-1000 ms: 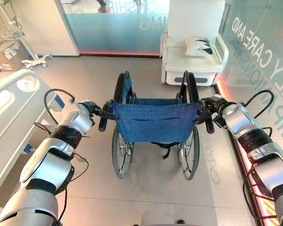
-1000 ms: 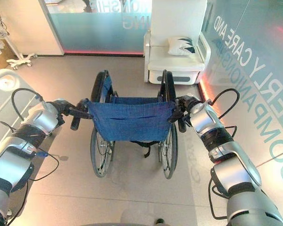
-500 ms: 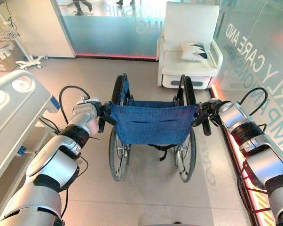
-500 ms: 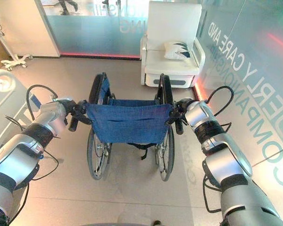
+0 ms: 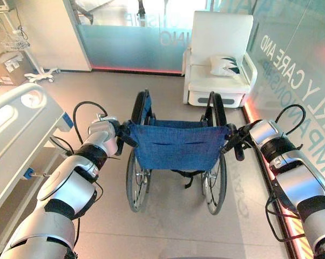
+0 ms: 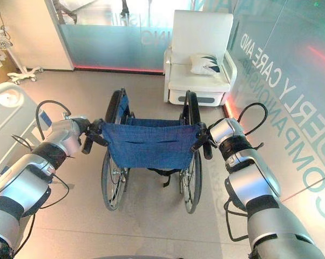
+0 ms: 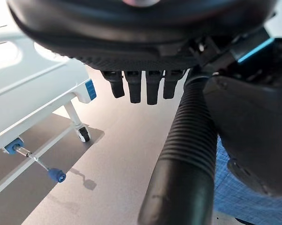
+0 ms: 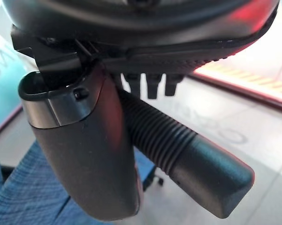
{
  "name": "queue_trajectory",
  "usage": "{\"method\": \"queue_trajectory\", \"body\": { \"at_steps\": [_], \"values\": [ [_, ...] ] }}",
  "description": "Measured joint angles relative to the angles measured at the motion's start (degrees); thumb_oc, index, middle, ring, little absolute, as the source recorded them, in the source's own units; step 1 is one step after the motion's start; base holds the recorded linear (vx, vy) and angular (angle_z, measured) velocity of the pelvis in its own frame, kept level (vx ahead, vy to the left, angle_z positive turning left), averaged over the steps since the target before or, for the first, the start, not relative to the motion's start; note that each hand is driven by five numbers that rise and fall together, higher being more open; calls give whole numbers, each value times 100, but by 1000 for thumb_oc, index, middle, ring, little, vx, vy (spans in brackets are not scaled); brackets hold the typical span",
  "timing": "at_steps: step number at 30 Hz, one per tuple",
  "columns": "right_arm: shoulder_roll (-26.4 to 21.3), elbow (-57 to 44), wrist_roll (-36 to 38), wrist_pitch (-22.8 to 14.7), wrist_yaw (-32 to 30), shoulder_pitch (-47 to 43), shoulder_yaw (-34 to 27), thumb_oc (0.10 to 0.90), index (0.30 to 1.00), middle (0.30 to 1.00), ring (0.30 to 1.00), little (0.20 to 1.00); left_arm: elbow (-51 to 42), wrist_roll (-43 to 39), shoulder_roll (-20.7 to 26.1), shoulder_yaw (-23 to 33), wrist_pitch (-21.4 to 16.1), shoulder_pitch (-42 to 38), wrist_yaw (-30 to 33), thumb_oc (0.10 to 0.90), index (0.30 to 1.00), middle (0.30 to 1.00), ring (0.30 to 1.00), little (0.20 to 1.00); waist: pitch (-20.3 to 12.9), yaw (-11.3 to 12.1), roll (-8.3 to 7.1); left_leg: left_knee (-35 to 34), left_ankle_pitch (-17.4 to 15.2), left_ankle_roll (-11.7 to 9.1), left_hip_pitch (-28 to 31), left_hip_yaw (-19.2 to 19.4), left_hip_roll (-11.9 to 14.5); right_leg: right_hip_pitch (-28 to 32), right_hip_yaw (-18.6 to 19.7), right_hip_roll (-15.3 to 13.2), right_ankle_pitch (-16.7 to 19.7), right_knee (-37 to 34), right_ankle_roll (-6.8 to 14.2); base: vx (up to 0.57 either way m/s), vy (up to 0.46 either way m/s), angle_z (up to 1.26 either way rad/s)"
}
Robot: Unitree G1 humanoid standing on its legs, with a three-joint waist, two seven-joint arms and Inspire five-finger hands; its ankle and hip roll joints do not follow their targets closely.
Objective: Push the wheelchair next to the bed
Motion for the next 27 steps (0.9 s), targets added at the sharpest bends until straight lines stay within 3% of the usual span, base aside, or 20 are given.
{"method": "queue_trajectory", "body": {
  "at_steps": [4, 6, 7, 8, 9, 10, 11, 12, 13, 27],
  "values": [
    [-23, 159, 274, -174, -51, 4, 10, 800, 900, 900, 900, 900, 110, -299, 5, 15, -84, 56, 192, 800, 900, 900, 900, 900, -10, -6, 1, 24, 0, 0, 2, -14, 1, 21, -6, -1, 1, 3, -1, 9, 0, 0],
    [-42, 196, 430, -281, -99, 8, 17, 800, 900, 900, 900, 900, 126, -397, 7, 14, -92, 71, 250, 744, 815, 815, 815, 815, -10, -9, 2, 39, 0, 0, -1, -17, 2, 24, -10, 0, 5, 3, -4, 0, 0, 0],
    [-77, 189, 504, -373, -114, 37, 19, 800, 900, 900, 900, 900, 135, -477, 18, 51, -104, 90, 274, 648, 672, 672, 672, 672, -10, -10, 4, 42, 0, 0, -1, -21, 2, 27, -13, -1, 7, 3, -5, 0, 0, 0],
    [-101, 168, 523, -480, -117, 76, 24, 800, 900, 900, 900, 900, 146, -535, 18, 78, -111, 100, 285, 599, 599, 599, 599, 599, -10, -14, 8, 49, 0, 0, -2, -21, 2, 28, -15, -1, 7, 2, -5, 0, 0, 0],
    [-115, 150, 565, -504, -135, 82, 36, 800, 900, 900, 900, 900, 146, -536, 18, 78, -111, 100, 288, 515, 472, 472, 472, 472, -9, -11, 11, 53, 0, 0, -4, -22, 2, 29, -15, -1, 7, 3, -5, 0, 0, 0],
    [-159, 82, 681, -522, -176, 114, 57, 800, 900, 900, 900, 900, 137, -540, 19, 110, -114, 111, 289, 400, 300, 300, 300, 300, -7, -5, 20, 58, 0, 0, -12, -27, 2, 28, -18, -2, 8, 2, -5, 0, 0, 0],
    [-200, -78, 707, -530, -216, 180, 80, 729, 794, 794, 794, 794, 62, -559, 32, 262, -117, 195, 304, 400, 300, 300, 300, 300, -6, -14, 42, 59, 0, 0, -16, -31, 2, 25, -20, -2, 8, 1, -5, 0, 0, 0],
    [-217, -138, 756, -541, -241, 199, 79, 535, 502, 502, 502, 502, 36, -600, 34, 298, -115, 219, 320, 400, 300, 300, 300, 300, -6, -16, 57, 59, 0, 0, -17, -30, 3, 24, -20, -2, 8, 0, -5, 0, 0, 0],
    [-262, -223, 917, -557, -298, 218, 80, 400, 300, 300, 300, 300, 29, -652, 35, 355, -121, 250, 342, 400, 300, 300, 300, 300, -7, -16, 83, 59, 0, 0, -18, -32, 3, 24, -21, -2, 8, 0, -5, 0, 0, 0],
    [-400, -518, 825, -687, -755, 336, 59, 400, 300, 300, 300, 300, -146, -911, -3, 591, -403, 422, 627, 400, 300, 300, 300, 300, 54, -1, 234, 66, 0, -1, -64, -163, 5, 46, -151, -2, 6, -22, -6, 5, -2, 3]
  ]
}}
